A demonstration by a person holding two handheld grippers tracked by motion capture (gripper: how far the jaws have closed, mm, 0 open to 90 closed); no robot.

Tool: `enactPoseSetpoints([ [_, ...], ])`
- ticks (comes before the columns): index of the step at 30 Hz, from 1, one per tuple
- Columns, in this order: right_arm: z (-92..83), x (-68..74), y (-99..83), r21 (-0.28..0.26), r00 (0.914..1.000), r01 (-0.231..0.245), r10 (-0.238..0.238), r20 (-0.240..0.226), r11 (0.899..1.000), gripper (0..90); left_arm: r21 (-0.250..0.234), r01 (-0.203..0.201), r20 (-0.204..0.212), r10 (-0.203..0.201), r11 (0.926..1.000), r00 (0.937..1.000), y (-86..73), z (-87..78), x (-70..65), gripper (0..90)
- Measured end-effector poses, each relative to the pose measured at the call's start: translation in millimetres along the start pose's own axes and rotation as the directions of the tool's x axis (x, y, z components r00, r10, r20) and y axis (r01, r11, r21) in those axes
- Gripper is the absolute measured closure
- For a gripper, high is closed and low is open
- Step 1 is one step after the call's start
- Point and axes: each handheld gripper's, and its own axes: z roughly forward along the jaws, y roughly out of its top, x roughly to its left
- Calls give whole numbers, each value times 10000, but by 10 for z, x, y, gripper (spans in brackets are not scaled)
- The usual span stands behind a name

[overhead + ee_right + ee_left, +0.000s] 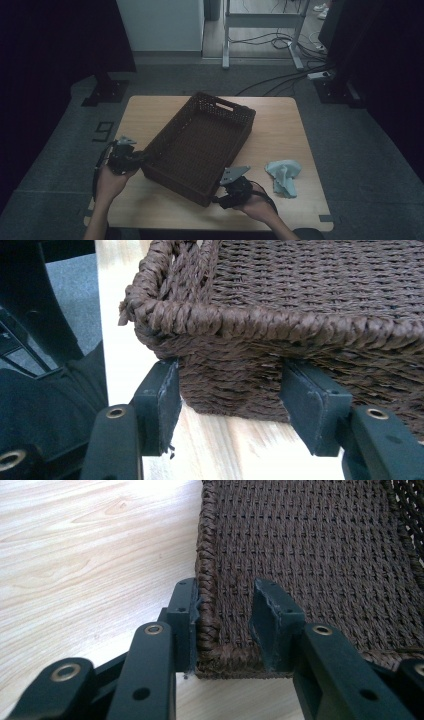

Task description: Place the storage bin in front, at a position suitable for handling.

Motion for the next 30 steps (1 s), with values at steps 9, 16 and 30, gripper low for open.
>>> enactPoseSetpoints([
  [9,164,220,137,11,9980,154,-153,-607,9999,411,234,-53,-644,68,9997,9979,-157,-166,119,640],
  [16,218,294,184,97,9972,299,-291,-690,9995,425,-285,246,-340,-256,9993,9991,-229,-208,220,546],
  [30,-191,-102,-186,601,9965,-304,256,792,9977,324,-1082,982,-700,-1061,9893,9919,-752,-362,470,143],
])
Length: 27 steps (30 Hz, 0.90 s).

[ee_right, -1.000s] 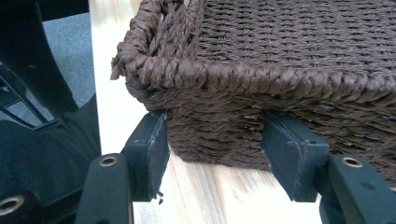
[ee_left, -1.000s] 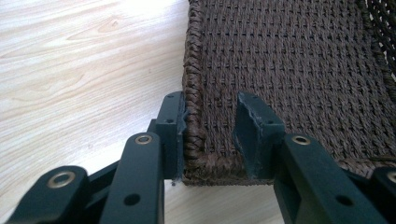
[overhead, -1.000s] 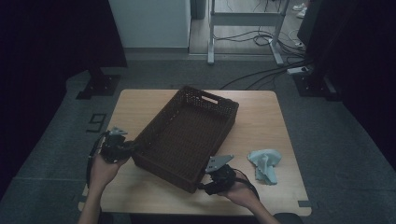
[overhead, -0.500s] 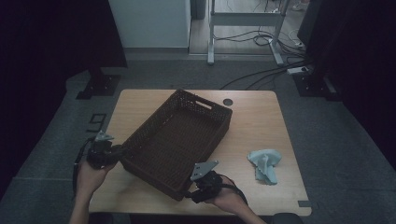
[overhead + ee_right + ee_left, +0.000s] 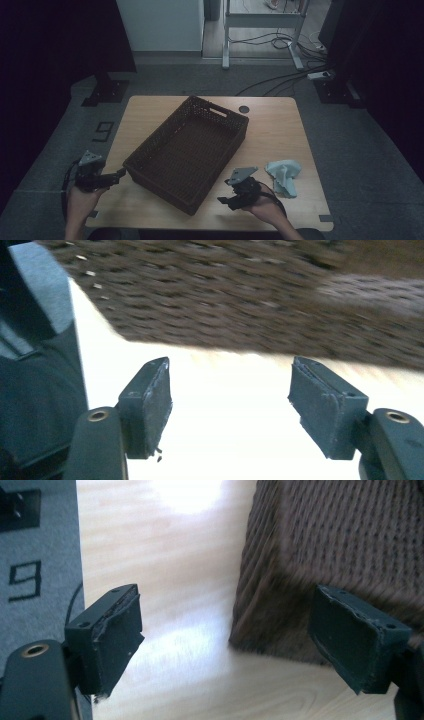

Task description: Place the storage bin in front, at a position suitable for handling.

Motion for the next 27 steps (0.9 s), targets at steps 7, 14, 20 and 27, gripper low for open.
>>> enactPoseSetpoints([
  [7,-285,-272,-199,-73,9924,-728,732,993,9973,252,881,-361,-442,402,9955,9982,-226,314,-22,77],
  [14,-562,-591,-444,-377,9584,-1565,1610,2356,9870,215,1653,-775,-468,863,9832,9952,-365,571,-21,0],
  [20,-725,-809,-638,-308,9137,-2055,2030,3521,9782,170,2176,-842,-15,866,9724,9962,-463,692,13,0],
  [27,-782,-1001,-926,23,8658,-2847,2561,4299,9586,153,1997,-866,125,858,9760,9962,-492,705,29,0],
])
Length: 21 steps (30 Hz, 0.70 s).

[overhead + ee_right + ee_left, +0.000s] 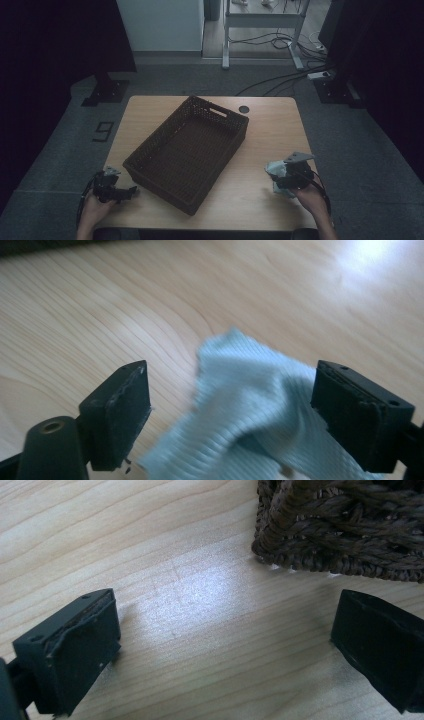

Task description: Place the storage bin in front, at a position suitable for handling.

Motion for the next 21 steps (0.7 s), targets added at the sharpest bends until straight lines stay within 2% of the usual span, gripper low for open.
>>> enactPoseSetpoints([
  [6,168,-78,-115,923,9982,236,-285,520,9955,179,-253,70,-46,-71,9997,10000,-22,7,-4,0],
  [11,278,-172,-180,1220,9994,-121,80,339,9925,346,-403,-9,-26,8,9992,10000,-36,12,-2,0],
  [14,299,-205,-187,1260,9988,-469,447,208,9909,393,-465,-34,-15,34,9989,10000,-41,14,-1,0],
  [18,282,-205,-156,1460,9984,-431,374,417,9883,574,-593,186,-177,-197,9981,9996,-29,35,-19,0],
  [19,271,-211,-144,1467,9977,-581,524,421,9875,653,-588,195,-175,-206,9981,9996,-27,35,-20,0],
  [21,244,-222,-126,1310,9961,-861,831,286,9876,739,-624,180,-165,-190,9979,9997,-31,36,-19,0],
])
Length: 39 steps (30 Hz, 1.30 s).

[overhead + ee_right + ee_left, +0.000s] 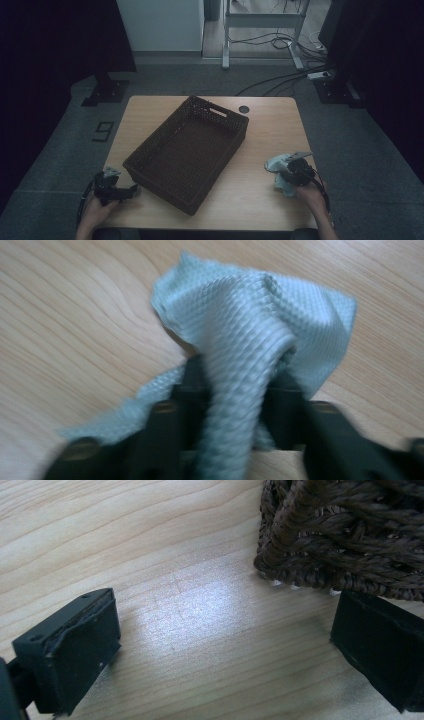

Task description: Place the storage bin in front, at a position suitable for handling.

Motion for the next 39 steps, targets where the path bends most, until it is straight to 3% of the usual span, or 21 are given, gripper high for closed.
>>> enactPoseSetpoints([
  [7,-113,15,193,-764,9997,-8,-9,-228,9971,772,-25,16,-11,-16,10000,10000,0,2,-1,0],
  [17,-103,86,694,-1288,9984,494,-524,-200,9904,752,-78,34,-30,-35,10000,10000,-4,5,-3,0],
  [30,96,44,1198,-1816,9992,261,-314,-262,9830,749,-103,56,-46,-56,9999,10000,-2,9,-6,0],
  [39,179,78,1468,-1992,9988,412,-458,-188,9791,742,-129,58,-57,-59,9999,10000,0,12,-6,0],
])
